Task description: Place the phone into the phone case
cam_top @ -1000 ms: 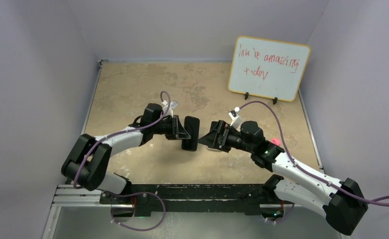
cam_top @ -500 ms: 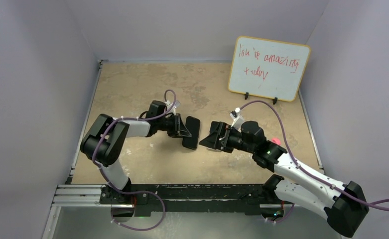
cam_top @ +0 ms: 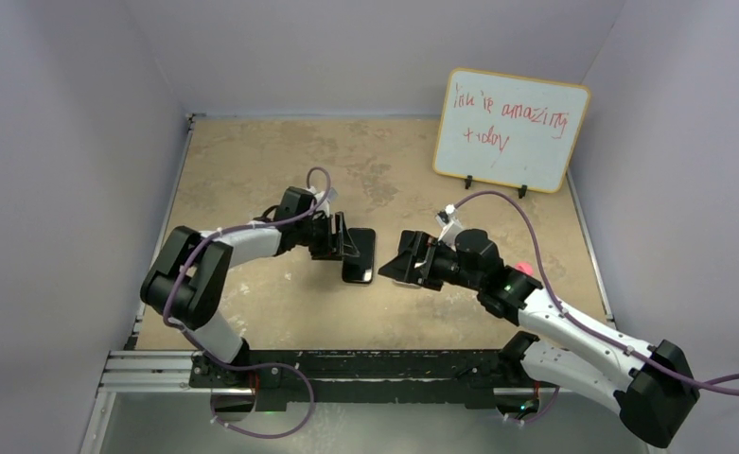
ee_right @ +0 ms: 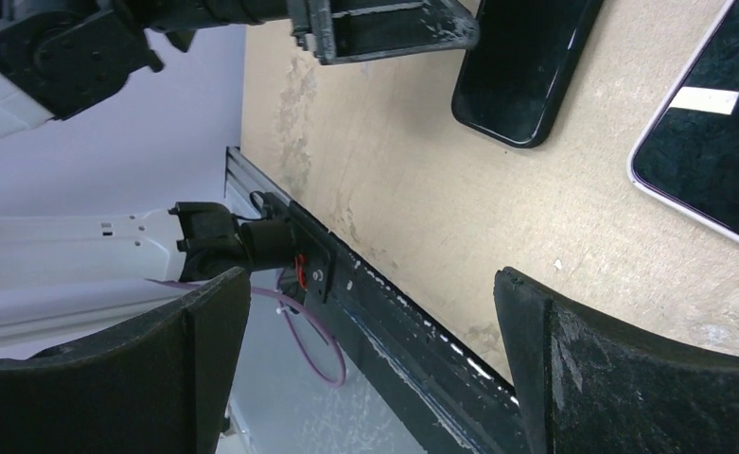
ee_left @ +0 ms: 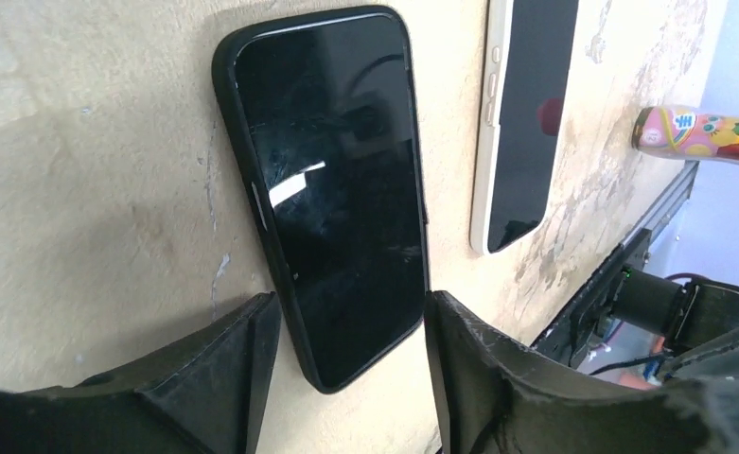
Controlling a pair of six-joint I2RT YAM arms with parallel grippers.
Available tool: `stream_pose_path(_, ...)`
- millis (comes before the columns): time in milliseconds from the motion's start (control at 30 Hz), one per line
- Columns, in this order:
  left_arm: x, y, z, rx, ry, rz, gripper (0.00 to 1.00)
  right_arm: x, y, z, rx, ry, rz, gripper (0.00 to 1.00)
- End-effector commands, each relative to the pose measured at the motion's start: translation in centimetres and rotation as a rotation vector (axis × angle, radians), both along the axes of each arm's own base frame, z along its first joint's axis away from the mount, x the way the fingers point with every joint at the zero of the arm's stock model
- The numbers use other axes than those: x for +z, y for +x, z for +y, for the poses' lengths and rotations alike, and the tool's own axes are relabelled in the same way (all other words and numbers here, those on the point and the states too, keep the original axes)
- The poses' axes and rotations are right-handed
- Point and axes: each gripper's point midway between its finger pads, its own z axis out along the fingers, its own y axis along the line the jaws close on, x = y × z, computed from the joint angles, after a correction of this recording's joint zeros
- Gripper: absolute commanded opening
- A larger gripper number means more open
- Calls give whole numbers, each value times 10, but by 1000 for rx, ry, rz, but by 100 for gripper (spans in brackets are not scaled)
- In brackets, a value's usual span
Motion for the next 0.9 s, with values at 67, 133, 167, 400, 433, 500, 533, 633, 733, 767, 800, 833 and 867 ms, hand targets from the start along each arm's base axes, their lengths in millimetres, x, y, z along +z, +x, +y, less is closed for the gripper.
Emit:
stream_pose_path(67, 50, 13, 18, 27, 83, -159, 64, 6, 8, -3, -29, -38, -30, 99)
stream_pose_path(133, 64, 11, 23, 36, 93, -193, 72, 5, 11, -7, -47, -66, -32, 99)
stream_pose_path(167, 73, 11, 26, 44, 100, -216, 79, 5, 13, -10, -62, -78, -37, 99)
stream_pose_path(400, 136, -4, 32, 27, 47, -366, 87, 20, 29, -25, -135, -173, -111, 99)
stream_pose_path(433, 146, -7, 32, 26, 33, -390, 87, 23, 32, -29, -150, -192, -124, 99)
stream_pose_path(500, 165, -12, 33, 26, 7, -435, 88, 31, 36, -35, -173, -224, -152, 99)
stream_pose_path(533, 174, -15, 34, 27, -7, -459, 88, 35, 39, -39, -191, -242, -166, 99)
stream_pose_path(633, 198, -24, 37, 35, -41, -514, 90, 48, 45, -54, -232, -311, -206, 99)
stream_pose_path(733, 219, -33, 40, 46, -75, -571, 91, 63, 50, -67, -270, -362, -250, 99)
stream_pose_path(767, 225, -36, 41, 48, -86, -588, 92, 69, 51, -72, -287, -374, -265, 99)
stream_pose_path(800, 230, -39, 42, 50, -94, -603, 92, 74, 51, -76, -296, -381, -280, 99)
stream_pose_path(833, 234, -42, 44, 52, -99, -615, 93, 80, 51, -78, -302, -379, -297, 99)
stream_pose_path(867, 239, -44, 45, 57, -104, -629, 93, 86, 50, -80, -304, -375, -312, 99)
